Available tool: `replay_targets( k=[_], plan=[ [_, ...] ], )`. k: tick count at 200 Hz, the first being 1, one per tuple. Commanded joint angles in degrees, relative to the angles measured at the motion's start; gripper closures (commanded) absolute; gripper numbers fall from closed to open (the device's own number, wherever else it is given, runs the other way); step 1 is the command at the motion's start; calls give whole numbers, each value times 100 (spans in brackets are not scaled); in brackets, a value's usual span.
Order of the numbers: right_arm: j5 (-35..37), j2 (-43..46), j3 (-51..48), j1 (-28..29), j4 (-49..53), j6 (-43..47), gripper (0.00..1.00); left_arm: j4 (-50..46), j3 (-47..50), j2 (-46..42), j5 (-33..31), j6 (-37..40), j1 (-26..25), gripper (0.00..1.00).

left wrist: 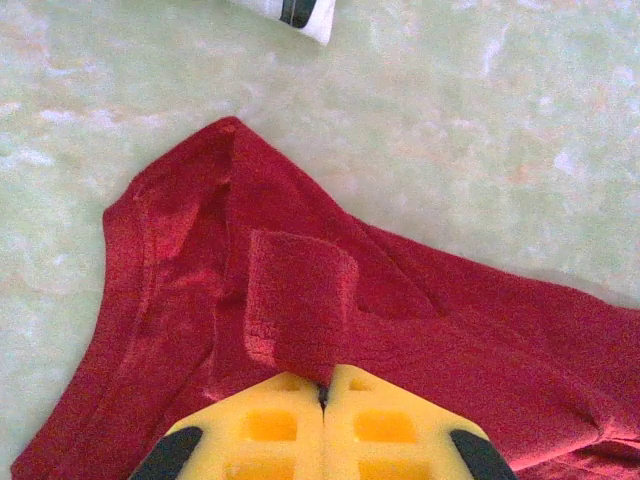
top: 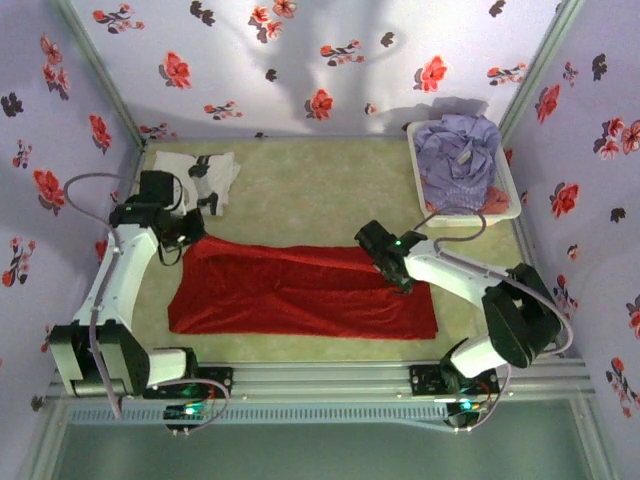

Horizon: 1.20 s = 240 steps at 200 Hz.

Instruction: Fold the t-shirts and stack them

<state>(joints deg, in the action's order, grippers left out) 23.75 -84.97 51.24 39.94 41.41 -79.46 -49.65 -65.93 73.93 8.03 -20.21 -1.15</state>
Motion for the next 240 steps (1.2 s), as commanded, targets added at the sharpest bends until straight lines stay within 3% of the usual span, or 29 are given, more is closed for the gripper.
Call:
replay_targets(
  k=[1, 56, 109, 126, 139, 144, 176, 215, 240],
  plan=[
    [266, -26, 189, 46, 344, 17, 100, 3, -455, 189, 164, 317, 115, 100],
    [302, -41, 376, 46, 477, 87, 100, -81, -1091, 683, 267, 402, 200, 100],
    [-145, -569, 216, 87, 137, 104, 100, 90, -16, 330, 284, 412, 209, 100],
    [-131, -550, 293, 114, 217, 271, 80, 143, 434, 169, 212, 373, 213, 100],
    [47, -321, 294, 123, 332, 360, 52, 261, 784, 52, 259, 253, 211, 100],
    [123, -201, 285, 118, 356, 424, 47, 307, 911, 8, 312, 213, 216, 100],
    [469, 363, 254, -33, 513, 969, 41, 359, 1388, -255, 314, 110, 215, 100],
    [-317, 570, -331, -937, -268, 1444, 41, 198, 1640, -375, 189, -90, 212, 100],
    [-314, 518, -234, -1077, -221, 1647, 41, -24, 1624, -168, 48, -379, 211, 100]
  ],
)
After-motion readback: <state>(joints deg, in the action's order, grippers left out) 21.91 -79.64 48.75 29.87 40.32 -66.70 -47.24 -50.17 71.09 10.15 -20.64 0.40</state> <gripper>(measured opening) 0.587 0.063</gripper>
